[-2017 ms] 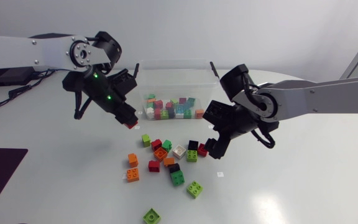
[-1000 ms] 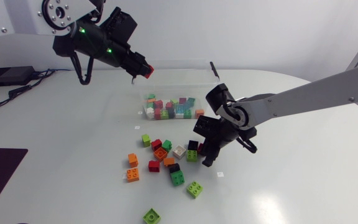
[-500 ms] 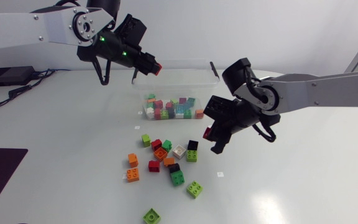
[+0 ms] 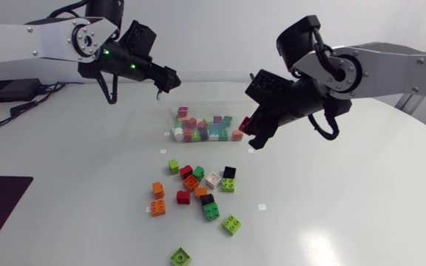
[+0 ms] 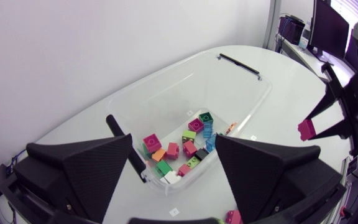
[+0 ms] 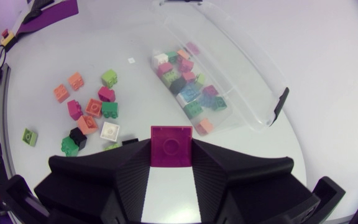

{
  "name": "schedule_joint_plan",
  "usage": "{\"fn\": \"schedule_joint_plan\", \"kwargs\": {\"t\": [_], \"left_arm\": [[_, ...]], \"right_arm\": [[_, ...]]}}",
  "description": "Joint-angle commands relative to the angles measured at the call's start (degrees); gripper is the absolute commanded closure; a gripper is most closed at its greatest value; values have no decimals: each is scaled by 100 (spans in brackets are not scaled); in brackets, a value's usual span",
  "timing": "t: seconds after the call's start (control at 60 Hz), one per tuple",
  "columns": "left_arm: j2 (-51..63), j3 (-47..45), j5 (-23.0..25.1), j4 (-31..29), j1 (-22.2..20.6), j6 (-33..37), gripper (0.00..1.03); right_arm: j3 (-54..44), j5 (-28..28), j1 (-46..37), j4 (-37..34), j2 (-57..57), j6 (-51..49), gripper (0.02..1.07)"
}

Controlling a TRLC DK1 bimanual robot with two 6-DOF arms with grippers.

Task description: Place the duplo bricks in the container

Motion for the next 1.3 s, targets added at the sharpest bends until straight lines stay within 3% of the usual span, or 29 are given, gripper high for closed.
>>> {"fn": "schedule_joint_plan", "kwargs": {"t": [0.0, 0.467, 1.283], "left_arm": [[-591, -500, 20, 86, 37, 292, 5], [-2138, -2407, 195, -73, 248, 1619, 5], [-1646, -4042, 327, -231, 90, 3148, 5]], "right_arm": [[264, -29, -12, -1, -116, 223, 81], [1082, -12, -161, 377, 121, 839, 81], [2295, 129, -355, 1010, 1343, 1384, 81]]}}
